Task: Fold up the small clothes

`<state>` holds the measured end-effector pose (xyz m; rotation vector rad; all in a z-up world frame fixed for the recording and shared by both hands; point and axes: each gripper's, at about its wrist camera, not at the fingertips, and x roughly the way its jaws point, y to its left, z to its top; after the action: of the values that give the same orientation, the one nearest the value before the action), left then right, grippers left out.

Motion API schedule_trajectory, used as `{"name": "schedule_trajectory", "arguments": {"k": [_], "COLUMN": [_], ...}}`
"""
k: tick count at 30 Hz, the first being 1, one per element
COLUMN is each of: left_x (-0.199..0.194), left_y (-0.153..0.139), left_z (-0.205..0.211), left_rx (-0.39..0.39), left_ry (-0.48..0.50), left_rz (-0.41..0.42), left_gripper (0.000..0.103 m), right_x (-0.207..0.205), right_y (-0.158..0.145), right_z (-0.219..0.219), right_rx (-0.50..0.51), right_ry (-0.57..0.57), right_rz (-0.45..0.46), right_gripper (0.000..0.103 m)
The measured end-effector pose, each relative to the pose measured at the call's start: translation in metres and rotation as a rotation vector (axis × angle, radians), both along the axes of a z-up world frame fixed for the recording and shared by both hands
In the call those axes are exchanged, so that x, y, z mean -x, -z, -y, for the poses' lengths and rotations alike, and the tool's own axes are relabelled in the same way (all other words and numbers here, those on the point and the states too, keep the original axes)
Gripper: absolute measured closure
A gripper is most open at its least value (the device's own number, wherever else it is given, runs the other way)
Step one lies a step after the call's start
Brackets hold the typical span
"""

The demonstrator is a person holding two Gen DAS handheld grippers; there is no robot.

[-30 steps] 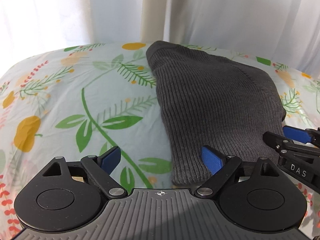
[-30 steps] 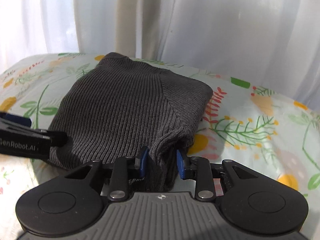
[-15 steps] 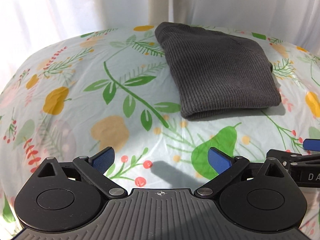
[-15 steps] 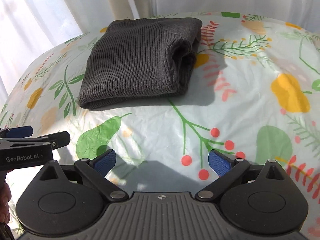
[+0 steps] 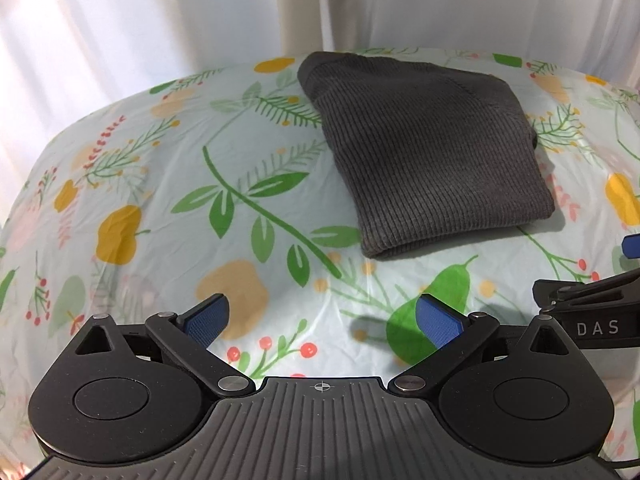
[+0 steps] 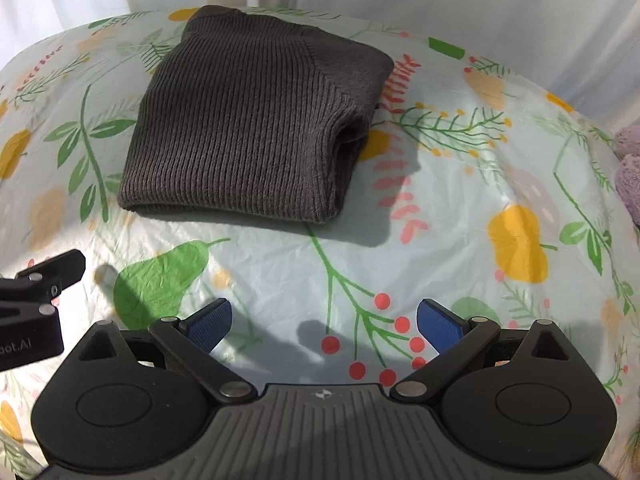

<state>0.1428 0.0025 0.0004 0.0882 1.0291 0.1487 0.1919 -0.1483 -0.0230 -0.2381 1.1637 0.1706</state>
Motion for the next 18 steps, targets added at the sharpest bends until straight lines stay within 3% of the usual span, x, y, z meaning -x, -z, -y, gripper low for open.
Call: {"name": "schedule_trajectory", "arguments": {"k": [7, 18], "left_x": [-0.009, -0.012], "left_y": [-0.004, -0.002], "left_z": [0.002, 0.000], "left_rx": [-0.038, -0.015], "left_ry": [-0.014, -0.031], "left_rz": [0.027, 0.006], "left_gripper": [0.001, 0.001], "right_x": [-0.010, -0.015], "right_y": [-0.014, -0.021], "right_z": [-0.004, 0.001], "right_rx": [-0.013, 0.003], "right_ry": [0.025, 0.070], "right_rz": [0.028, 0.060], "right_gripper": [0.004, 0.004]}}
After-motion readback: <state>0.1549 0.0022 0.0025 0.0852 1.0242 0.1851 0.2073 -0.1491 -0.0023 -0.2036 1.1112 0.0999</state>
